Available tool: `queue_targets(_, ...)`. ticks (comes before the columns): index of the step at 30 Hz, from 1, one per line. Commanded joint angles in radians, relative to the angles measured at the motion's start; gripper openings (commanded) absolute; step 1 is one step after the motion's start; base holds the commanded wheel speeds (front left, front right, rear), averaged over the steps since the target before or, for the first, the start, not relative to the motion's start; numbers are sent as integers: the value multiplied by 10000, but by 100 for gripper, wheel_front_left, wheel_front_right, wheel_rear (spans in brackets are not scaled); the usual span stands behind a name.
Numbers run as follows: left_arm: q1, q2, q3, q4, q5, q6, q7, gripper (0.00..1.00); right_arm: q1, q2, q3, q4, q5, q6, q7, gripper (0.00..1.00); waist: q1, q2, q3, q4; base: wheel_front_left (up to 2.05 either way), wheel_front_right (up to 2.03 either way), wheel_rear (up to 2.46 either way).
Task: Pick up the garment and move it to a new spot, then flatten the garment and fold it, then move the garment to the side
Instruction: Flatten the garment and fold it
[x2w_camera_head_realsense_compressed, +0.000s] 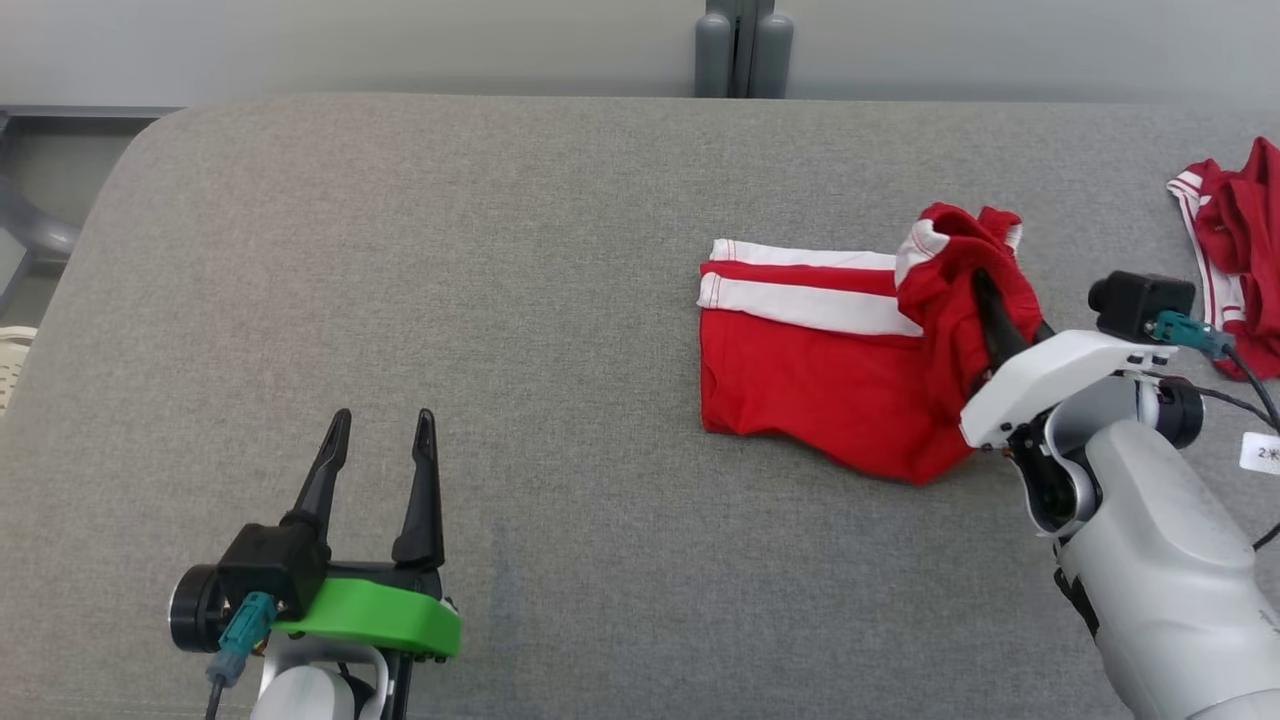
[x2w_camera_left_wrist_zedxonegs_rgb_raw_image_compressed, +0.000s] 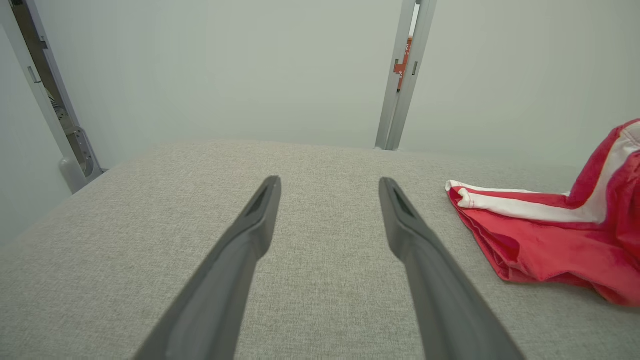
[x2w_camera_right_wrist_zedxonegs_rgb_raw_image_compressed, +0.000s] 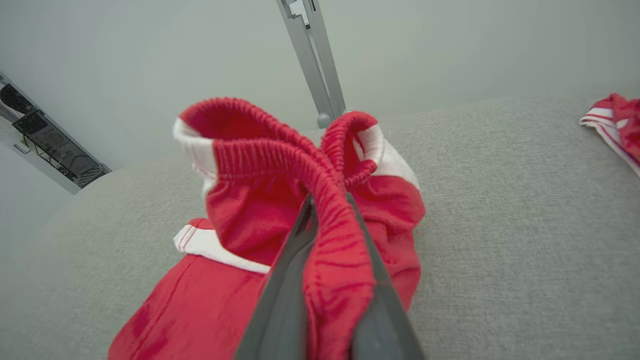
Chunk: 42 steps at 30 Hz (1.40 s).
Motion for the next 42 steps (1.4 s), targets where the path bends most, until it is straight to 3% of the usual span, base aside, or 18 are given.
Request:
queue_targets(1,48,13,-27,-42,-30,66,-25,100,-182,116,46,-56,42,-15,90,0,0,0,51,78,0,0,0)
queue_targets(19,-434,13,-932,-80,-717,447,-25,100,-777,1345,211,941,-689,-13,99,0,0,0,493,1036,0,0,0)
queue_targets(20,-443,13,-961,-84,-738,463,-25,100,-764,1358,243,992,-728,-13,49,9,0,0,502,1056,0,0,0)
queue_targets(21,-439,13,-992,-84,-743,486,-26,100,-755,1371,309,1037,-788,-13,-23,44,0,0,506,1074,0,0,0)
queue_targets(22,-435,13,-1004,-79,-750,499,-26,100,-756,1380,354,1053,-778,-13,-85,100,0,0,509,1081,0,0,0)
queue_targets(28,-366,13,-872,-26,-688,505,-25,100,-776,1159,700,738,-810,-13,-633,100,0,0,372,967,0,0,0)
queue_targets(42,48,13,-400,-118,-373,358,-25,100,554,-812,288,-1401,-983,-13,-1216,100,0,0,-119,410,0,0,0)
